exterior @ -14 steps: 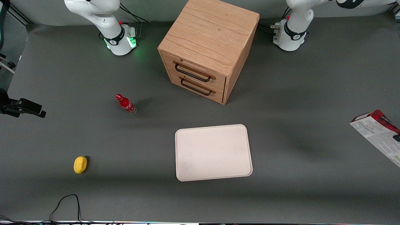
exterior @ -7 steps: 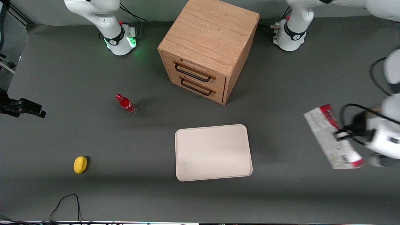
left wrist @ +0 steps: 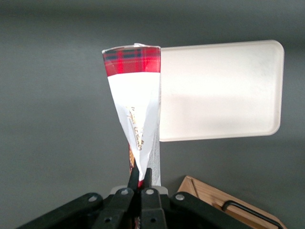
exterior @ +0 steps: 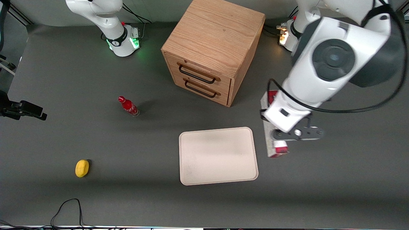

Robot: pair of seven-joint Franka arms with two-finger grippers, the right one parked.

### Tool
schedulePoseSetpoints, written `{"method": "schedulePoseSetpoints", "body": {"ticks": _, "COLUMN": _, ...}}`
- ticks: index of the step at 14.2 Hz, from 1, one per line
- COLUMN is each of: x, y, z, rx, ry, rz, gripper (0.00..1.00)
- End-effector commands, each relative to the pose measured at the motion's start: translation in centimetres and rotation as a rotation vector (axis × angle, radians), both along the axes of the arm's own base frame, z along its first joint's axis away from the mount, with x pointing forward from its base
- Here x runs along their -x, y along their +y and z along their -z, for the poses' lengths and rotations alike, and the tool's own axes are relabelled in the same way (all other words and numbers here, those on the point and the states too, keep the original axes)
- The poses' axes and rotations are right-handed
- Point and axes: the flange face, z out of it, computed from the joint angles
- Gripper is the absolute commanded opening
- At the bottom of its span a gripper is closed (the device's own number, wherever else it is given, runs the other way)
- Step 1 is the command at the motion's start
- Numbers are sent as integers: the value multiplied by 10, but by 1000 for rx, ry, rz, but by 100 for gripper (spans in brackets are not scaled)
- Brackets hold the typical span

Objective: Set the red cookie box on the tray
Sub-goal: 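Lift the cookie box upright and carry it toward the white tray, then lower the held box onto the tray beside its rim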

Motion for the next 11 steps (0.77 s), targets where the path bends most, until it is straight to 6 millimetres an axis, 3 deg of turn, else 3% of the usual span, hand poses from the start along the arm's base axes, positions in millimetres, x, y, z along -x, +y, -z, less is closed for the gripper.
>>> {"method": "schedulePoseSetpoints", "body": {"ticks": 1, "x": -1, "y": -18, "z": 22, "rx": -30, "ry": -3, "rz": -34, "gripper": 0}}
{"method": "schedulePoseSetpoints", "body": {"ticks": 5, "x": -30, "y": -30, "z": 94, "rx": -16, "ry": -10, "rz": -33, "gripper": 0}}
{"method": "schedulePoseSetpoints", "body": {"ticks": 11, "x": -50, "y": -43, "z": 217, "rx": 10, "ry": -47, "rz": -27, "gripper": 0}}
